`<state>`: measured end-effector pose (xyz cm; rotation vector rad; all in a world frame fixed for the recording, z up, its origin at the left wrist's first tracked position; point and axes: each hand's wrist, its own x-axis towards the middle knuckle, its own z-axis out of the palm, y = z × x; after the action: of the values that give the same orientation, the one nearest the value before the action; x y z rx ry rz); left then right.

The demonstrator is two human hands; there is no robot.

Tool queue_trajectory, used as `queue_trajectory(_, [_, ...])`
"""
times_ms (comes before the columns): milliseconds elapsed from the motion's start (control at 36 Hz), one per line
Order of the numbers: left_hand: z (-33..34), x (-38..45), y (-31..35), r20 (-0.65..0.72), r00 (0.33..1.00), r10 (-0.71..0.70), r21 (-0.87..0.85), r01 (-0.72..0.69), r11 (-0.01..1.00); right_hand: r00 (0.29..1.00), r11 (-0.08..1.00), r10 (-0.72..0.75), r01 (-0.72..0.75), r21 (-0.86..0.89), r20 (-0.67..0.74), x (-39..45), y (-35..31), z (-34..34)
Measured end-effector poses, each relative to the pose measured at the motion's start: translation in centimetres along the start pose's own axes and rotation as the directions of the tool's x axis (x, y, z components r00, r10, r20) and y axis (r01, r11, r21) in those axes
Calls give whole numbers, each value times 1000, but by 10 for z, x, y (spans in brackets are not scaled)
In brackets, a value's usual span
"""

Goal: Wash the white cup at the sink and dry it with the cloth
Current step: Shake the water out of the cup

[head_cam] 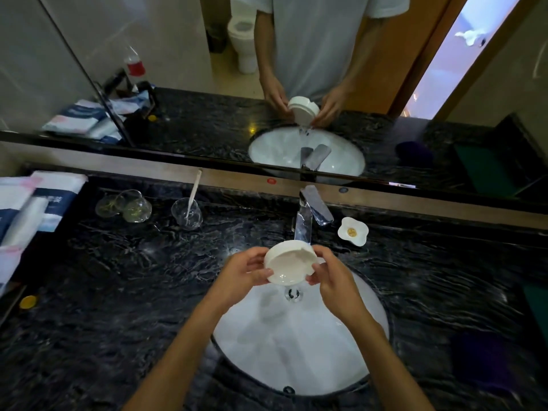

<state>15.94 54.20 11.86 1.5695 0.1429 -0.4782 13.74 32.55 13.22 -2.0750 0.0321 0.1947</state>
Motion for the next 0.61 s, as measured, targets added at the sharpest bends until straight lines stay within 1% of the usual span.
queue_trajectory(111, [3, -5, 9, -14, 998, 53, 40, -52, 998, 998, 995, -58, 55, -85, -30, 0, -6, -7])
queue_trajectory(222, [6, -9, 20, -24, 992, 127, 95, -124, 988, 991, 993, -108, 103, -65, -73, -2, -15, -11])
queue_trajectory(361, [5, -11, 34, -48, 980, 191, 153, -182, 971, 984, 993, -118, 113, -44, -135, -5, -26, -15])
queue_trajectory(500, [6, -12, 47, -40, 976, 213, 135, -206, 969, 973, 986, -160, 149, -79, -168, -4, -29, -21])
queue_trajectory(556, [6, -12, 47, -28, 977, 209, 137, -204, 969, 974, 986, -154, 139, -96, -168, -2, -26, -21])
queue_trajectory(611, [7, -10, 43, -16, 985, 174, 137, -170, 976, 980, 988, -127, 112, -103, -151, 0, -23, -18])
